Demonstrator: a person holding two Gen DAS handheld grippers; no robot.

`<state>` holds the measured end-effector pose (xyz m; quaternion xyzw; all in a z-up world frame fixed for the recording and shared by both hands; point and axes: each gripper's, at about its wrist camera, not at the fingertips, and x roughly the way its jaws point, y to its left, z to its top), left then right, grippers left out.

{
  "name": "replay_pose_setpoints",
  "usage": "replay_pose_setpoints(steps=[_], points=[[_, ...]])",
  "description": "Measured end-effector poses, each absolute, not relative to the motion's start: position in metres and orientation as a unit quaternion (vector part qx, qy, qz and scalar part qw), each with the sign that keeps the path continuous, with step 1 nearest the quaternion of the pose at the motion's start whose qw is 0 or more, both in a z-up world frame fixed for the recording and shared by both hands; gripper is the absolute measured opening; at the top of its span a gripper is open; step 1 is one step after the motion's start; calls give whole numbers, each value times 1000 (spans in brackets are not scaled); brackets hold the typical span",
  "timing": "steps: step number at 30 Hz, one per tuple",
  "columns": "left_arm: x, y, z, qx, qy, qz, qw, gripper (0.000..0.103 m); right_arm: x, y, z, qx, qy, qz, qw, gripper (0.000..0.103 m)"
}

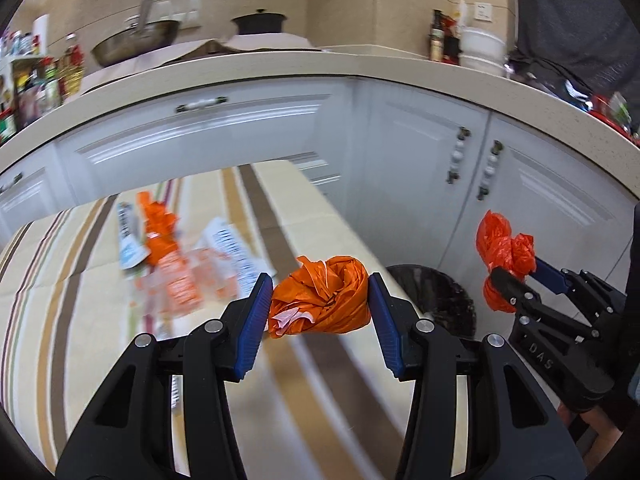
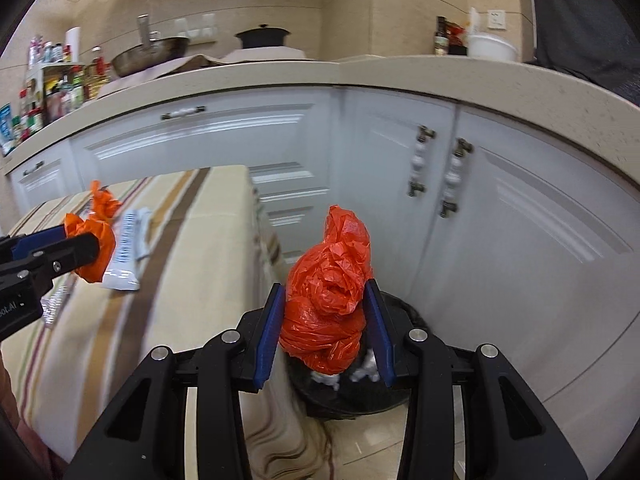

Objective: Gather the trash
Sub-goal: 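Carry both bags over the black bin and open both tools to drop them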

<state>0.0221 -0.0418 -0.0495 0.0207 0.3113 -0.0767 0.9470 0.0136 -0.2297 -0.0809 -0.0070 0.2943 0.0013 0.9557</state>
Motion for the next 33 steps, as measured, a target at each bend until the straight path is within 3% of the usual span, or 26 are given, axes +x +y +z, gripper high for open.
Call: replay_pose_setpoints(steps=[18, 19, 20, 22, 33], points=[[107, -153, -77, 69, 336, -117, 932, 48, 61, -293, -105, 21, 307, -43, 951, 41], [111, -156, -79, 71, 338, -115, 931, 49, 66, -295, -107, 25, 306, -41, 951, 45], [117, -158, -82, 70, 341, -111, 931, 51, 69, -298, -109, 28, 307, -40, 950, 56], [123, -161, -87, 69, 346, -107, 930, 58, 77, -303, -114, 32, 307, -52, 950, 62], [127, -149, -89, 58, 358, -99, 927, 62, 75, -309, -123, 51, 322, -63, 943, 62]])
